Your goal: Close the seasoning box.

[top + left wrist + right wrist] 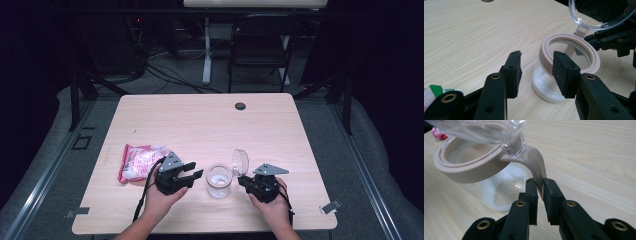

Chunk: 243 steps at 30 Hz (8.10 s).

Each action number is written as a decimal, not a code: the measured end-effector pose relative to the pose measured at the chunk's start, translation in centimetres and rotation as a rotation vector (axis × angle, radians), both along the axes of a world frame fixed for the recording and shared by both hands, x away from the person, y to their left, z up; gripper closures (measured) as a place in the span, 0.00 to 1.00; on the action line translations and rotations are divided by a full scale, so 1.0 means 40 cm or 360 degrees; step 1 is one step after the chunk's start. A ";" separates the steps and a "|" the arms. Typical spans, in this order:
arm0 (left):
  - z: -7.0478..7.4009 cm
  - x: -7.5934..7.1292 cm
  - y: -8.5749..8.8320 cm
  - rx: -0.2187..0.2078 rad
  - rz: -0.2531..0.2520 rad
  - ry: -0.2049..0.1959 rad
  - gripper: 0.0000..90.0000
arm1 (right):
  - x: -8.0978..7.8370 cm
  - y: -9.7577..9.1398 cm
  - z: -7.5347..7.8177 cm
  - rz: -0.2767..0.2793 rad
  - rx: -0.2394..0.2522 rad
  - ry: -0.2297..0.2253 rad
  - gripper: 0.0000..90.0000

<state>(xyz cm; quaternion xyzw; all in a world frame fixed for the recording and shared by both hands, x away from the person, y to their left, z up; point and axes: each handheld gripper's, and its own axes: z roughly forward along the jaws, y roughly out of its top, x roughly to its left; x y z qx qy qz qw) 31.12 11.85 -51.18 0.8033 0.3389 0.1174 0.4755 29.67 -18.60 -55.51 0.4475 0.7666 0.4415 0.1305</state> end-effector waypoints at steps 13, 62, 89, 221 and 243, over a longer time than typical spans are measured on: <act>0.001 -0.017 0.052 0.0051 0.0106 -0.0018 0.66 | 0.059 -0.004 0.008 -0.0044 0.0000 0.0000 0.95; -0.020 0.010 0.180 0.0057 0.0352 0.0011 0.63 | 0.109 -0.010 0.033 -0.0065 -0.0148 -0.0063 0.77; 0.014 0.017 0.215 0.0165 0.0353 -0.0075 0.58 | 0.037 -0.003 0.098 -0.0002 -0.0108 -0.0149 0.69; 0.234 0.074 0.331 0.0434 0.0545 -0.0296 1.00 | 0.001 -0.054 0.094 -0.0114 -0.0001 -0.0188 0.69; 0.233 0.072 0.067 0.0327 0.0054 -0.0263 1.00 | 0.002 -0.066 0.098 -0.0127 0.0025 -0.0199 0.69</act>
